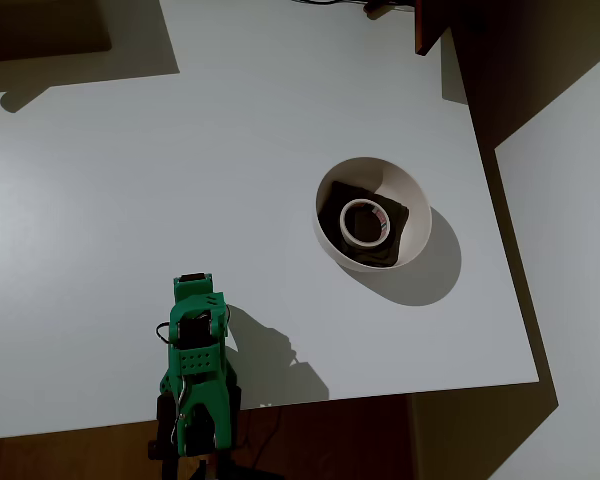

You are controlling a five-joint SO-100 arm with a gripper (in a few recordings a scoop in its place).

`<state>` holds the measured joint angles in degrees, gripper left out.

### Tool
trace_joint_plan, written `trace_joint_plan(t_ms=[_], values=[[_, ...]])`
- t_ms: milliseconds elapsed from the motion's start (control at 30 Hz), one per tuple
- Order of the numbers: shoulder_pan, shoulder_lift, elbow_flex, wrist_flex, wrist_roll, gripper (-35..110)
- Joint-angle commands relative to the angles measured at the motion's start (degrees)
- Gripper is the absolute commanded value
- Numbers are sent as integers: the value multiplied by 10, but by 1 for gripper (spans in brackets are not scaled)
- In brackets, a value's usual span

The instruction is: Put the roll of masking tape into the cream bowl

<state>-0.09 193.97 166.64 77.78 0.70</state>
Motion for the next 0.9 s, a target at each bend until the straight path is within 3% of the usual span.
trace_joint_plan(t_ms=[0,867], values=[[-7,3,4,10,-4,-8],[4,3,3,17,0,-8]])
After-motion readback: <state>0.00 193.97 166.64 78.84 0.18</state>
